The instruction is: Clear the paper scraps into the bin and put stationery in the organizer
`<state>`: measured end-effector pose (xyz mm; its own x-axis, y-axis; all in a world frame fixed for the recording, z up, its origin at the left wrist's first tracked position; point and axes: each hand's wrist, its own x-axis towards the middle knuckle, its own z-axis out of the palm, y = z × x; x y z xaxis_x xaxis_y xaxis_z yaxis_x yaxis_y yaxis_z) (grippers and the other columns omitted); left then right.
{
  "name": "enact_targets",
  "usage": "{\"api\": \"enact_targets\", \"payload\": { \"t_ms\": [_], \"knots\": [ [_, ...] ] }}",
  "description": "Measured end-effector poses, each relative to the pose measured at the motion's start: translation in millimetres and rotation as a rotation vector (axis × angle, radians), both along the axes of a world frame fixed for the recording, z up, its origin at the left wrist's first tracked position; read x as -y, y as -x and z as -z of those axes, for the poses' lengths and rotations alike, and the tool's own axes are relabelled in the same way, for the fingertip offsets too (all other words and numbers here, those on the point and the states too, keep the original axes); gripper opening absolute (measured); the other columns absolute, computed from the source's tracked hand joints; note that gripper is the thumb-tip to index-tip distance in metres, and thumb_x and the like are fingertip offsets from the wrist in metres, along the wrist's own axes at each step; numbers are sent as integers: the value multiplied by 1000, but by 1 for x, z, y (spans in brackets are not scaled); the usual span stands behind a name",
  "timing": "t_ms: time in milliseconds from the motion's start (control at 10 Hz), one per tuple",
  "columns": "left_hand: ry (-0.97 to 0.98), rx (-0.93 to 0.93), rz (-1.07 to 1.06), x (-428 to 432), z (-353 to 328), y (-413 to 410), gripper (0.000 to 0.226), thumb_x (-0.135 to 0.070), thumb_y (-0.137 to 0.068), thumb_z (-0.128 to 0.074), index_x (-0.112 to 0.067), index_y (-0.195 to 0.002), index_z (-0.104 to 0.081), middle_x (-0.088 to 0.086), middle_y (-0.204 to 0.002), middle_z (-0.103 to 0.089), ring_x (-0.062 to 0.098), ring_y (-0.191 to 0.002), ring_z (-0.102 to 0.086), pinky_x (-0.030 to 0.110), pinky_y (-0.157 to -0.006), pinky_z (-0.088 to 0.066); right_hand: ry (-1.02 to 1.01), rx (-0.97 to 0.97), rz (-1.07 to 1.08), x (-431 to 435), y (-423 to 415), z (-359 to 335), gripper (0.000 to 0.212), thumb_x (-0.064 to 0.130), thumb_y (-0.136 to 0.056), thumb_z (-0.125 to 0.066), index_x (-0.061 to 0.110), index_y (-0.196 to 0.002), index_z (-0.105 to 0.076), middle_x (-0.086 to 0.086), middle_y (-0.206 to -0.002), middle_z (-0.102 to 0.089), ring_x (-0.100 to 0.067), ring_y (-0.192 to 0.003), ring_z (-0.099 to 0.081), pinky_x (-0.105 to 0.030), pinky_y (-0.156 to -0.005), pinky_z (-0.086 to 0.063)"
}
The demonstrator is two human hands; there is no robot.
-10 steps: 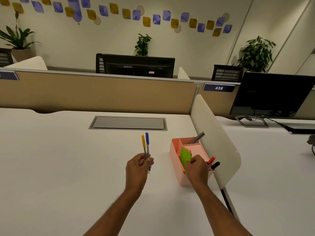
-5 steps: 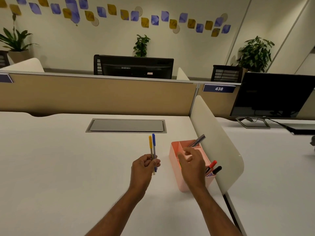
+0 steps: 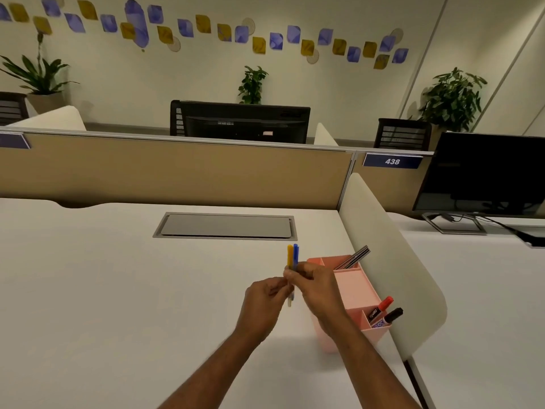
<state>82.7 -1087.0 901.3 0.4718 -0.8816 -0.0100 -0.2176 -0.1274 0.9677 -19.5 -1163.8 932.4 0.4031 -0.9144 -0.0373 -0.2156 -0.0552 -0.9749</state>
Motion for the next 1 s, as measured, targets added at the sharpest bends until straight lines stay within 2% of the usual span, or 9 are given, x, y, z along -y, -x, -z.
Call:
{"api": "enact_targets", "payload": {
  "t_ms": [100, 200, 300, 400, 500, 600, 800, 900, 1000],
  "knots": [
    [-24, 114, -64, -3, 3, -8, 48, -37, -97, -59, -20, -141, -56, -6, -142, -59, 12, -131, -56, 26, -109, -44, 135, -6, 198, 21, 6, -4, 13, 20, -90, -66, 11, -97, -73, 0, -81, -72, -10, -76, -66, -13, -64, -46],
    [-32, 277, -88, -9, 6, -17, 58, -48, -100, -41, -27, -154, -32, -8, -162, -31, 10, -151, -26, 30, -122, -23, 236, -49, 371, 47, 13, 0, 13, 21, -89, -68, 9, -92, -71, -4, -78, -71, -15, -74, -68, -23, -67, -54],
    [-15, 436, -119, -12, 16, -29, 68, -64, -96, -18, -36, -156, -4, -12, -168, 2, 4, -154, 9, 35, -127, -2, 270, -90, 432, 64, 14, 10, 12, 18, -89, -68, 6, -90, -69, -2, -74, -69, -15, -70, -68, -22, -63, -52],
    [26, 601, -184, -16, 21, -39, 71, -62, -97, -13, -29, -158, 0, -10, -167, 12, 5, -152, 19, 36, -127, 5, 239, -166, 440, 78, 11, 22, 13, 16, -88, -69, 3, -88, -68, -4, -74, -67, -14, -66, -65, -25, -63, -53],
    [57, 761, -244, -19, 20, -47, 67, -47, -103, -26, -21, -160, -1, -5, -168, 11, 13, -155, 14, 36, -126, 6, 144, -290, 350, 88, 5, 37, 13, 14, -85, -72, 3, -91, -69, -9, -81, -70, -24, -74, -68, -39, -75, -59],
    [73, 856, -268, -21, 19, -55, 69, -37, -103, -36, -14, -160, -4, 1, -169, 7, 19, -156, 10, 41, -126, 3, 113, -388, 272, 91, -1, 46, 16, 19, -84, -74, 5, -91, -69, -7, -80, -69, -25, -74, -68, -39, -77, -59],
    [39, 900, -284, -26, 22, -72, 69, -37, -103, -36, -12, -159, -5, 4, -169, 5, 21, -156, 8, 47, -125, -4, 239, -487, 241, 94, -7, 46, 7, 8, -84, -72, 9, -78, -68, -1, -71, -63, -15, -64, -59, -21, -57, -43],
    [64, 898, -304, -29, 23, -79, 69, -39, -103, -33, -12, -159, -5, 4, -169, 4, 22, -156, 7, 46, -125, -3, 282, -486, 281, 91, -8, 50, 18, 7, -90, -64, 12, -73, -59, -2, -69, -60, -14, -64, -58, -16, -51, -38],
    [80, 899, -331, -34, 21, -85, 69, -38, -103, -34, -10, -159, -7, 6, -169, 2, 22, -156, 6, 47, -125, -5, 295, -452, 324, 75, -9, 42, 3, 13, -95, -58, 12, -95, -60, -11, -87, -62, -25, -85, -65, -21, -60, -51]
  ]
}}
